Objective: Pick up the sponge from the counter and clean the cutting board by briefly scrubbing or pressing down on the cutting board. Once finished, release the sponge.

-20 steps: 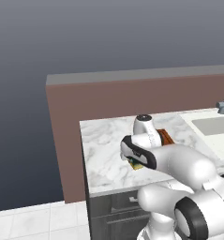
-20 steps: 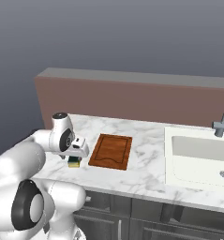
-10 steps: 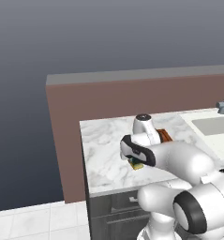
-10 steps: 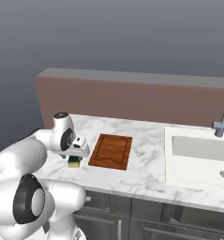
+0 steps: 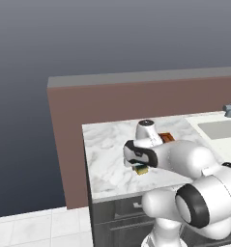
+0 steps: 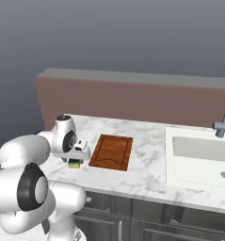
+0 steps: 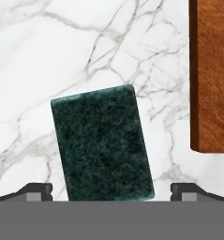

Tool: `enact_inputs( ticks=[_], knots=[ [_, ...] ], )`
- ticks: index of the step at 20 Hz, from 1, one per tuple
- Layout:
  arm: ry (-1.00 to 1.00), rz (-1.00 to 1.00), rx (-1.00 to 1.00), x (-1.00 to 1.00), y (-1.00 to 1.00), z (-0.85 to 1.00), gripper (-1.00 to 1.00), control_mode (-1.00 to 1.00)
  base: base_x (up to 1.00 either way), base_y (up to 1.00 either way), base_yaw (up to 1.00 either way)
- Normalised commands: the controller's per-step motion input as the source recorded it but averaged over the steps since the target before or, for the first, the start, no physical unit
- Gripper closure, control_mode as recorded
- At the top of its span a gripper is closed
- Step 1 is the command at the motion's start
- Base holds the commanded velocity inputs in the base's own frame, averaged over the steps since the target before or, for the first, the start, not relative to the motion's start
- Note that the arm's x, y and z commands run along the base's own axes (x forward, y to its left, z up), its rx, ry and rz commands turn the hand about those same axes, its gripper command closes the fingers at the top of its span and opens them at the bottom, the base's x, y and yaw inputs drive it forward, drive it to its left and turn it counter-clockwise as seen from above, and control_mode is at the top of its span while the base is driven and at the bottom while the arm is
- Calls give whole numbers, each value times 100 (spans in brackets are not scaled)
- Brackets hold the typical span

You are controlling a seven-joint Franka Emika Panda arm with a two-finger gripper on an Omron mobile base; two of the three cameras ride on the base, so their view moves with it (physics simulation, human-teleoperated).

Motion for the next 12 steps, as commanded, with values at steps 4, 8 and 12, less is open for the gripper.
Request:
enact_inputs(
  ticks=[4,8,12],
  knots=[
    [8,0,0,15,0,-12,-100,-100,0,0,0],
    [7,0,0,15,0,-6,-100,-100,0,0,0],
    [5,0,0,13,0,-5,-100,-100,0,0,0]
  ],
)
